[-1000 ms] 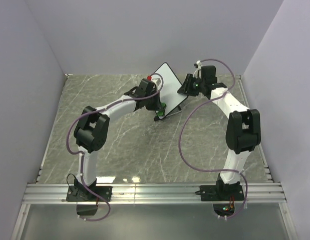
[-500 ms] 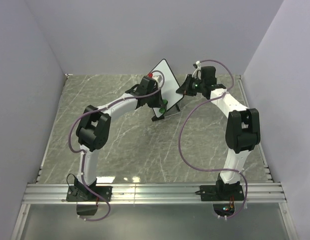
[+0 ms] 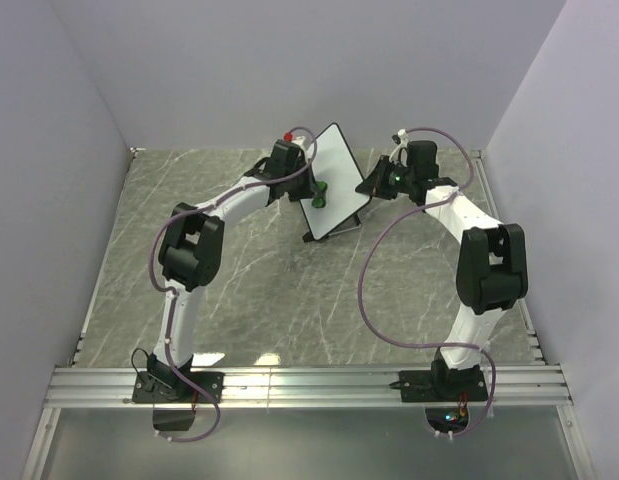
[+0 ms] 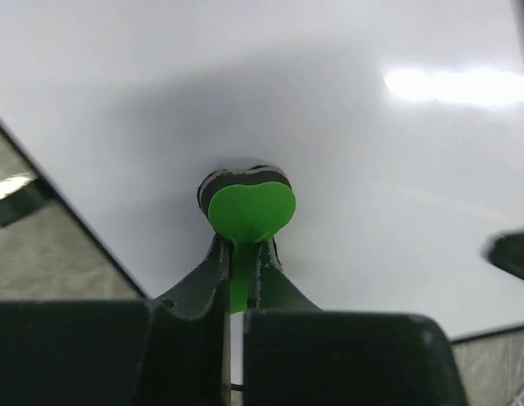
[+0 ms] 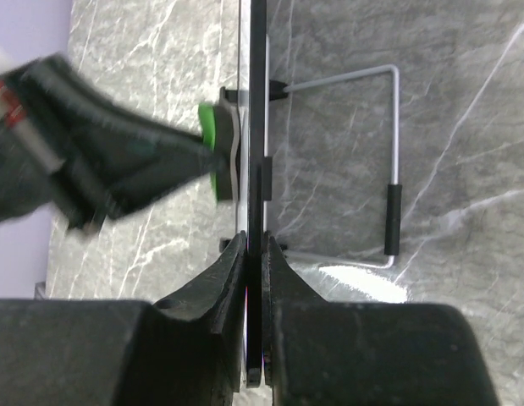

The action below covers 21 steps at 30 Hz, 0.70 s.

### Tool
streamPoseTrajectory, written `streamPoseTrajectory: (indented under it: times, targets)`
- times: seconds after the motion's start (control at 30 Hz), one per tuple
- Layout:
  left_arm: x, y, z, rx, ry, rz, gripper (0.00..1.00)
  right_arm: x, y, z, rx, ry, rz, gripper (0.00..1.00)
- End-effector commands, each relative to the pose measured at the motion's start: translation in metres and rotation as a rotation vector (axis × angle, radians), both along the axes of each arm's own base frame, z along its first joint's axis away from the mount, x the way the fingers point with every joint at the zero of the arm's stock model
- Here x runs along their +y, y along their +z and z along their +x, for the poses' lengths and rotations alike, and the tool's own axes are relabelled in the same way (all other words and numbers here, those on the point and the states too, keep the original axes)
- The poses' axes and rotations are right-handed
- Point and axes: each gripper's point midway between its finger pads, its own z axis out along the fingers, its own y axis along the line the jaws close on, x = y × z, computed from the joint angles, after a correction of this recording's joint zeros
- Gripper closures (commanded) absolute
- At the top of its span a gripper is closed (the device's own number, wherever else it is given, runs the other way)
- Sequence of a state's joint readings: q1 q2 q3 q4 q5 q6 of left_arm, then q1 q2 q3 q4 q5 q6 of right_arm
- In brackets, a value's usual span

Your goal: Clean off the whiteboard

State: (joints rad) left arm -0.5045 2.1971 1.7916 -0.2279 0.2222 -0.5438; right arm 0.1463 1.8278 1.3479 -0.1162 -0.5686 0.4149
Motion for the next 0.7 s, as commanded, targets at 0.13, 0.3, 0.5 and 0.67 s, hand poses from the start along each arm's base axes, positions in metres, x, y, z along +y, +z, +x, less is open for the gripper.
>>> streamPoseTrajectory:
  times: [0.13, 0.3, 0.5, 0.67]
  targets:
    - [0.01, -0.033, 0.002, 0.034, 0.008, 0.023, 1.0, 0.003, -0.004, -0.026, 0.035, 0.068, -0.073, 1.0]
    - [0.008, -0.013, 0.002, 0.014, 0.007, 0.015, 1.0, 0.003, 0.005, -0.024, 0.024, 0.066, -0.068, 1.0]
    - [0.017, 0.048, 0.009, -0.056, 0.028, -0.047, 1.0, 0.003, 0.001, -0.027, 0.038, 0.058, -0.067, 1.0]
    - [0.05, 0.089, 0.017, -0.092, 0.101, -0.078, 1.0, 0.0, 0.001, -0.032, 0.045, 0.044, -0.075, 0.97]
